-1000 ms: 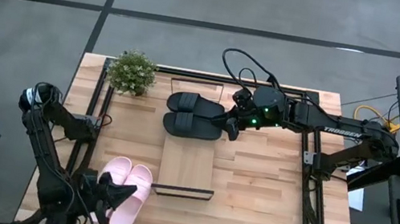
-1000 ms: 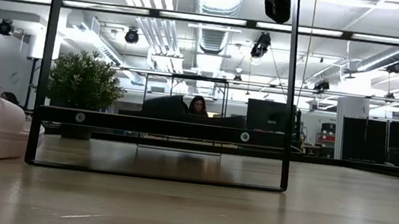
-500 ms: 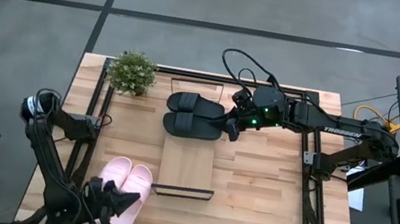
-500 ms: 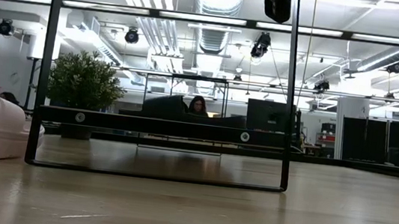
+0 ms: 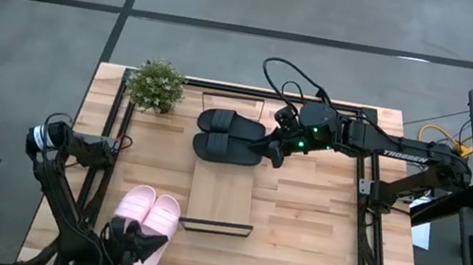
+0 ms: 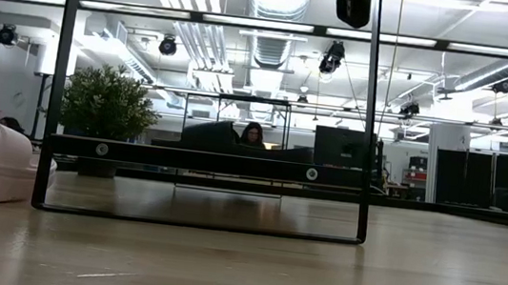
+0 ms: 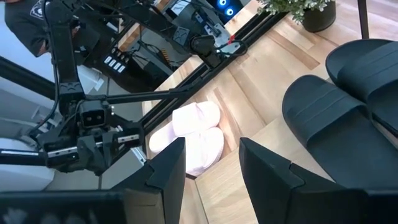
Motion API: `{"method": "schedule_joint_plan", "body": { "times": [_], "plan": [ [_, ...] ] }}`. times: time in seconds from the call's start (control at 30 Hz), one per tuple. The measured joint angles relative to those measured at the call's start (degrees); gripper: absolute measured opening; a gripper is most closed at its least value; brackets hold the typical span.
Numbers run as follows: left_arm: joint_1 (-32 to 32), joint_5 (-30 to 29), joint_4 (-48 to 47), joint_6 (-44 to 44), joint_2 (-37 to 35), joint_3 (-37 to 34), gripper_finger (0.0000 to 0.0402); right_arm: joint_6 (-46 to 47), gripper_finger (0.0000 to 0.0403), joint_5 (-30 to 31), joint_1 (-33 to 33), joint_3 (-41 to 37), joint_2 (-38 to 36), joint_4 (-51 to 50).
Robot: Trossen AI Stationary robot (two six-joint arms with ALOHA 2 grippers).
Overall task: Pick and place slides into the shelf
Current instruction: Put the right pink slide on the shelf
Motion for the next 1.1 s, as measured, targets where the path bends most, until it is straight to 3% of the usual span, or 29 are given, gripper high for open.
{"method": "schedule_joint_plan", "body": {
  "times": [0.2,0.6,0.73,0.93,1.1],
  "plan": [
    [-0.6,0.2,-1.3,-5.2,-0.1,-2.2,0.0000,0.0,0.0141,-0.8,0.0,0.0,-0.1,0.0],
    [-0.9,0.6,9.1,-7.9,0.2,-8.1,0.0000,-0.4,0.0141,-1.2,0.0,0.0,-0.1,-0.1],
    [-1.1,6.1,10.1,-7.3,0.3,-8.0,0.0000,-0.6,0.0141,-1.2,0.0,0.0,-0.1,-0.1],
    [-1.7,7.4,10.3,-9.7,0.3,-8.4,0.0000,-0.7,0.0141,-1.1,0.0,0.0,-0.2,-0.1],
    [-1.7,13.0,10.3,-10.9,0.6,-8.1,0.0000,-0.7,0.0141,-1.0,0.0,0.0,-0.2,-0.1]
  ]
}}
